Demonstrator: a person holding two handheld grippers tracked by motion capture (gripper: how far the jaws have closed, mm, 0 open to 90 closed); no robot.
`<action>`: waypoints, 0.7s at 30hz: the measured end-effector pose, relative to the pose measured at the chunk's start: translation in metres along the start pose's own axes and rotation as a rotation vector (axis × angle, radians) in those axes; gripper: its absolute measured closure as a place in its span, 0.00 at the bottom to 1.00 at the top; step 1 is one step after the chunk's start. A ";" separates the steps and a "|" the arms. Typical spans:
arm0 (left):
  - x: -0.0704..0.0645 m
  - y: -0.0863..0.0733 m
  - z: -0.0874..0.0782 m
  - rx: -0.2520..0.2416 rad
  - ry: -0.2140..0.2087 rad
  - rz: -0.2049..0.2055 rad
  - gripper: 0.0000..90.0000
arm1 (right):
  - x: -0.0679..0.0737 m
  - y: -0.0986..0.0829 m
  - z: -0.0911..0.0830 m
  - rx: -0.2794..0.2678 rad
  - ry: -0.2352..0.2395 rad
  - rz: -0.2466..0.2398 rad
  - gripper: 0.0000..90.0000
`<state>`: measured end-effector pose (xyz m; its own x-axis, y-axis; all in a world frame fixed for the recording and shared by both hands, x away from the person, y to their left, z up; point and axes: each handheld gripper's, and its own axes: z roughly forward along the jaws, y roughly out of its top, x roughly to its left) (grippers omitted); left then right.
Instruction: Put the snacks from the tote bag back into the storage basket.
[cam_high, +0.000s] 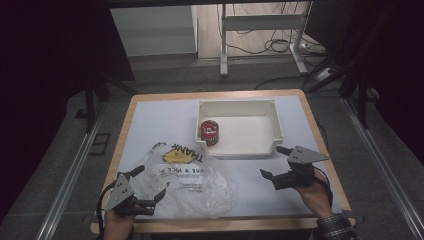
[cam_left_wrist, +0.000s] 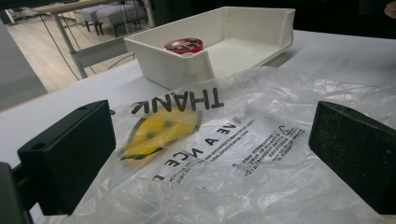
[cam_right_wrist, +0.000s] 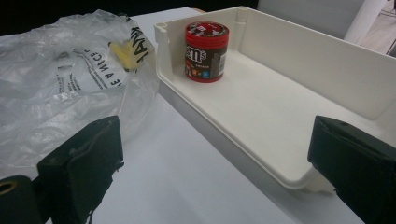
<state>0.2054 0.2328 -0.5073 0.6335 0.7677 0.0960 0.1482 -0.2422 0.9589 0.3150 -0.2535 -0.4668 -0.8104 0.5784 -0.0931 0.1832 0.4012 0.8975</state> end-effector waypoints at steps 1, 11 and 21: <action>0.000 0.000 0.000 0.000 0.000 0.000 0.01 | 0.000 -0.001 -0.001 0.000 -0.003 -0.001 0.04; -0.001 0.000 0.001 0.006 0.000 0.005 0.01 | -0.003 -0.007 -0.013 0.002 -0.031 0.001 0.04; -0.001 0.000 0.001 0.004 -0.004 0.005 0.01 | -0.005 -0.015 -0.023 0.017 -0.044 0.003 0.04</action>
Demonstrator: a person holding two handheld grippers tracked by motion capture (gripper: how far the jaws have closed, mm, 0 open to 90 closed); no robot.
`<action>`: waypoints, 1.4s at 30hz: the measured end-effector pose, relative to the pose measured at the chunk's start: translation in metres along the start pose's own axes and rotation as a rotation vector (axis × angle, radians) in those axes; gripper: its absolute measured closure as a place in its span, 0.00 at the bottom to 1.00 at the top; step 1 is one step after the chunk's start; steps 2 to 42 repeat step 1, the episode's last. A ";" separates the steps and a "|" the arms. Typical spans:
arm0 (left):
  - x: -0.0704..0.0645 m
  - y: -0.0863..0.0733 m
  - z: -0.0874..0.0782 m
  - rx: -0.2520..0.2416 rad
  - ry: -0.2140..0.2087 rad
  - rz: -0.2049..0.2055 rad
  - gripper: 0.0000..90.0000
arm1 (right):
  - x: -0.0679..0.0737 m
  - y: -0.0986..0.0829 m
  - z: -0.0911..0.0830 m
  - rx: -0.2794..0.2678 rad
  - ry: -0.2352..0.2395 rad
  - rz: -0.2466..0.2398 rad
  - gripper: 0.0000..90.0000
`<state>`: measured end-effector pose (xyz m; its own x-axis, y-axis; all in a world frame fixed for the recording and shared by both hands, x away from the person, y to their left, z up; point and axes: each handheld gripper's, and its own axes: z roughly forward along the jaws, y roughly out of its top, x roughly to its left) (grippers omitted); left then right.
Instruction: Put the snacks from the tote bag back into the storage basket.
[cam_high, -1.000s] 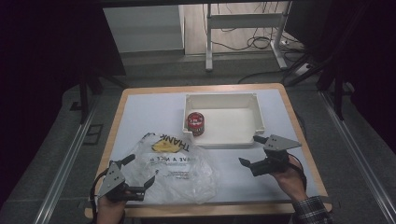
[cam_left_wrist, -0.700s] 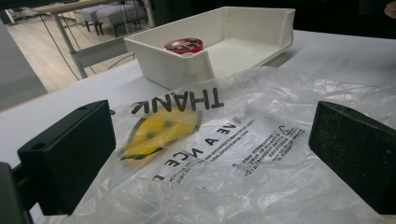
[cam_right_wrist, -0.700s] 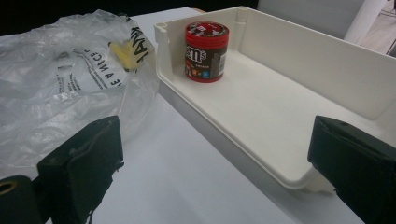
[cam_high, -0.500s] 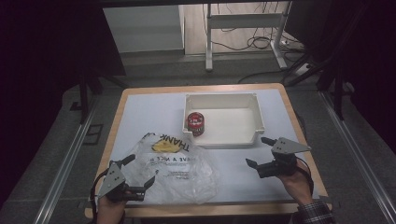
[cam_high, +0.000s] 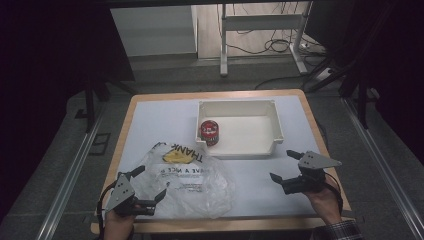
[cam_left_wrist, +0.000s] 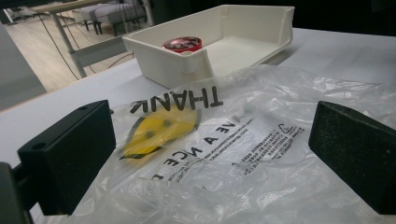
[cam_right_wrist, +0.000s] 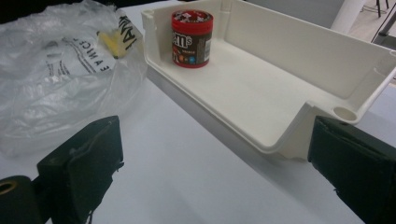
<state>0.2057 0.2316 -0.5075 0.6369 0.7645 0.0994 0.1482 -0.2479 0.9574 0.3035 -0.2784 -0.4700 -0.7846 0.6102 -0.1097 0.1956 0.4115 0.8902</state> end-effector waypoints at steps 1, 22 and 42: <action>0.000 0.000 0.000 0.001 0.000 0.001 0.01 | 0.000 0.000 0.000 0.002 0.001 -0.005 0.04; 0.000 0.000 0.000 0.001 0.000 0.001 0.01 | 0.000 0.000 0.000 0.002 0.001 -0.005 0.04; 0.000 0.000 0.000 0.001 0.000 0.001 0.01 | 0.000 0.000 0.000 0.002 0.001 -0.005 0.04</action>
